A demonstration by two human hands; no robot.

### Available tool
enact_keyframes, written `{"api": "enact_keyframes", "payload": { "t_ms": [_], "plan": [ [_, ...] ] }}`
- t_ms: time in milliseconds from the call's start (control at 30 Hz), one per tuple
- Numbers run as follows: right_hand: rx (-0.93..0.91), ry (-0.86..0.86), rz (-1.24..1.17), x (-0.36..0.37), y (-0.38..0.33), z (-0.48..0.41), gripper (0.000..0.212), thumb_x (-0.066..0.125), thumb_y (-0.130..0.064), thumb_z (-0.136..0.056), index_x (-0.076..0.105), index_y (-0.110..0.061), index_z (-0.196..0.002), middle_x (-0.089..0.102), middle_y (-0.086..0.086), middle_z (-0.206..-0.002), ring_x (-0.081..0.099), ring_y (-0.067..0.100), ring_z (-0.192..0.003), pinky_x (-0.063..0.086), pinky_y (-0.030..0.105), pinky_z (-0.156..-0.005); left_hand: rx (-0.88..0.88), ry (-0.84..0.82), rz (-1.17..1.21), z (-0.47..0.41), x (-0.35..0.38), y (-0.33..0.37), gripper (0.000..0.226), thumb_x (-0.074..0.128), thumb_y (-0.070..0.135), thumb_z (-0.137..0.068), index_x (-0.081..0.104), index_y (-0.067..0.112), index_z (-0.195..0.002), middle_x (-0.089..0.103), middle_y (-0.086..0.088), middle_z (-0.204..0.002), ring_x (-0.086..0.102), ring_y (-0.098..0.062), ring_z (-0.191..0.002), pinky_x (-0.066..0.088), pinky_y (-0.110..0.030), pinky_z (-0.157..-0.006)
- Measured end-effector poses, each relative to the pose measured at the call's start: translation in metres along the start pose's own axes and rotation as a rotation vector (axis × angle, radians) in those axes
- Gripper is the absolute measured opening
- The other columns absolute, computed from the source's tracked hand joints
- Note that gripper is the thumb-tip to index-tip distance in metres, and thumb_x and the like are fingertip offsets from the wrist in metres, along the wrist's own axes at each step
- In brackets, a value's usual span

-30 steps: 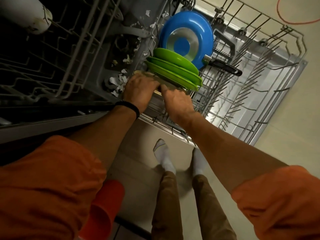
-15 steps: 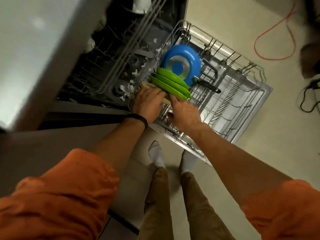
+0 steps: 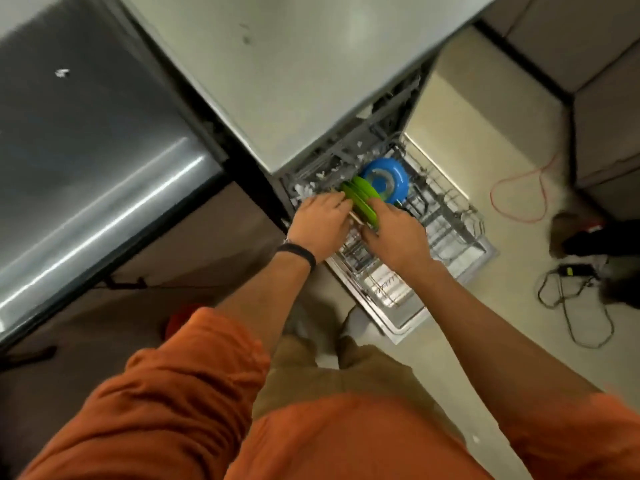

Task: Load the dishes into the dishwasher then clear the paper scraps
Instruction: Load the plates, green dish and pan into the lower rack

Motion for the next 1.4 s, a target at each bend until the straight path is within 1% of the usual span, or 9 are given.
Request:
{"api": "enact_keyframes", "payload": {
  "t_ms": [133,300,500,633,833,1000,1200,1300,1400],
  "plan": [
    [-0.168,0.039,0.02,-0.014,-0.062,0.004,0.043,0.061,-0.038,-0.096,0.049,-0.025,-0.135,0.069,0.003,-0.113,0.068,0.026,-0.096,0.051,0.034,-0.074,-0.153,0.111,0.012,0.051,-0.042,-0.04,0.043,0.048,0.033,-0.101,0.051,0.02,-0.142,0.049,-0.003,-0.151,0.049,-0.025,-0.135,0.038,-0.045,-0.11],
    [-0.389,0.063,0.085,-0.006,-0.179,0.011,0.052,0.063,-0.036,-0.095,0.051,-0.017,-0.142,0.065,0.008,-0.131,0.065,0.032,-0.111,0.054,0.046,-0.09,-0.316,0.265,0.013,0.137,-0.088,-0.119,0.041,0.048,0.033,-0.102,0.053,0.019,-0.14,0.049,-0.004,-0.151,0.048,-0.026,-0.136,0.038,-0.045,-0.111],
    [-0.689,0.081,0.109,0.032,-0.345,0.042,0.056,0.067,-0.039,-0.093,0.053,-0.017,-0.142,0.062,0.005,-0.137,0.062,0.028,-0.12,0.051,0.044,-0.096,-0.537,0.496,-0.042,0.275,-0.131,-0.227,0.037,0.057,0.03,-0.098,0.061,0.014,-0.132,0.059,-0.01,-0.14,0.06,-0.03,-0.123,0.048,-0.046,-0.098],
    [-0.876,0.095,0.119,0.057,-0.441,0.068,0.053,0.067,-0.039,-0.093,0.054,-0.017,-0.14,0.065,0.005,-0.133,0.064,0.026,-0.117,0.051,0.042,-0.093,-0.705,0.561,-0.076,0.363,-0.148,-0.28,0.037,0.057,0.03,-0.097,0.062,0.013,-0.13,0.06,-0.011,-0.139,0.06,-0.03,-0.122,0.047,-0.045,-0.098],
    [-1.167,-0.004,0.16,0.103,-0.561,0.108,0.054,0.07,-0.037,-0.091,0.055,-0.017,-0.139,0.067,0.007,-0.129,0.066,0.031,-0.112,0.051,0.044,-0.092,-0.989,0.602,-0.099,0.474,-0.151,-0.331,0.04,0.058,0.033,-0.096,0.061,0.015,-0.131,0.059,-0.01,-0.14,0.061,-0.031,-0.119,0.05,-0.046,-0.091],
    [-1.36,-0.116,0.217,0.145,-0.638,0.132,0.055,0.071,-0.036,-0.091,0.054,-0.02,-0.14,0.067,0.006,-0.13,0.065,0.031,-0.114,0.052,0.044,-0.093,-1.204,0.643,-0.072,0.542,-0.143,-0.351,0.038,0.06,0.033,-0.096,0.06,0.016,-0.131,0.059,-0.009,-0.14,0.06,-0.032,-0.121,0.049,-0.046,-0.094],
    [-1.6,-0.249,0.373,0.2,-0.701,0.141,0.058,0.069,-0.029,-0.092,0.048,-0.022,-0.145,0.056,0.002,-0.144,0.057,0.028,-0.125,0.049,0.042,-0.1,-1.449,0.612,-0.047,0.59,-0.132,-0.379,0.041,0.054,0.035,-0.1,0.057,0.017,-0.136,0.053,-0.009,-0.147,0.057,-0.03,-0.125,0.047,-0.045,-0.098],
    [-1.695,-0.259,0.555,0.228,-0.711,0.127,0.05,0.066,-0.023,-0.091,0.053,-0.023,-0.139,0.056,0.004,-0.138,0.054,0.029,-0.123,0.048,0.044,-0.099,-1.504,0.622,-0.035,0.596,-0.126,-0.39,0.04,0.054,0.035,-0.1,0.057,0.017,-0.136,0.053,-0.009,-0.147,0.058,-0.029,-0.124,0.048,-0.043,-0.097],
    [-1.812,-0.237,0.646,0.24,-0.707,0.115,0.033,0.06,-0.014,-0.093,0.056,-0.02,-0.125,0.058,0.005,-0.12,0.056,0.028,-0.11,0.045,0.04,-0.089,-1.548,0.621,-0.016,0.595,-0.12,-0.398,0.041,0.052,0.038,-0.101,0.057,0.018,-0.137,0.052,-0.007,-0.148,0.057,-0.027,-0.125,0.05,-0.044,-0.098]
  ]
}}
Point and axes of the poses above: each hand's wrist, its own z-axis away from the middle knuckle, its own x-axis out of the palm, y = z × x, the point moved 6 cm from there along -z, towards the middle knuckle
